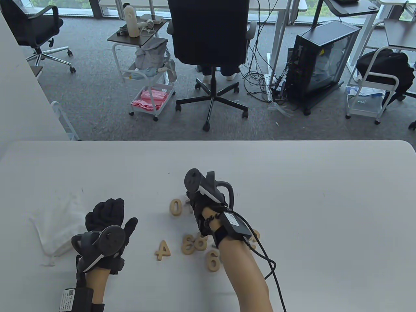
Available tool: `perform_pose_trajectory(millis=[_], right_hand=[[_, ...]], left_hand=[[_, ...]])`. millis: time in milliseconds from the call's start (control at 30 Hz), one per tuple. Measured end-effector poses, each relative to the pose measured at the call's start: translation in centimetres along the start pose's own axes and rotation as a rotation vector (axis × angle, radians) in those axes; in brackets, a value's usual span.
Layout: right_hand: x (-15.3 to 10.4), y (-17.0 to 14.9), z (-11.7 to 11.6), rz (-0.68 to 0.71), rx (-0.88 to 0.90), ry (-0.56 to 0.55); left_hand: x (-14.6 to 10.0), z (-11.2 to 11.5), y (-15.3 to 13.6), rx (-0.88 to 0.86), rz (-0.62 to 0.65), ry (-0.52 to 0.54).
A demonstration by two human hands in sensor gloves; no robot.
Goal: Empty bag and arrange number blocks in order
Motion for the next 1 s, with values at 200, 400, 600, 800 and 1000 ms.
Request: perform_pose_trajectory(millis=[200, 400, 600, 800, 1000], right_hand=[[-6.0, -3.0, 3.8, 0.137, -0.017, -0.063], [-9.6, -5.7, 3.3, 0.198, -0.085, -0.001], [-10.6, -6.5, 0.7, 0.205, -0.140, 0.038], [-10.9, -6.0, -1.9, 0.228, -0.343, 0.076], [-10.5, -6.4, -4.2, 0.192, -0.389, 0.144]], left_hand=[[-0.1, 0.1, 0.3, 0.004, 0.014, -0.002], [-0.3, 0.0, 0.7, 0.011, 0.030, 0.003], [-0.4, 0.5, 1.1, 0.029, 0.044, -0.007], [-0.4, 0.7, 1.4, 0.035, 0.055, -0.007], [-0.6, 0.7, 1.3, 0.026, 0.046, -0.012]])
Point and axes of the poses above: the tracker on the back of each hand, its own y axis roughly to the thumb side, its own x axis roughly from the wrist to the fingertips, z = x × y, the point moved 1 cm from there along x, roughly from the wrist to the fingertips, and after that the axes turned 13 degrees about -z, right-handed, at the moved point
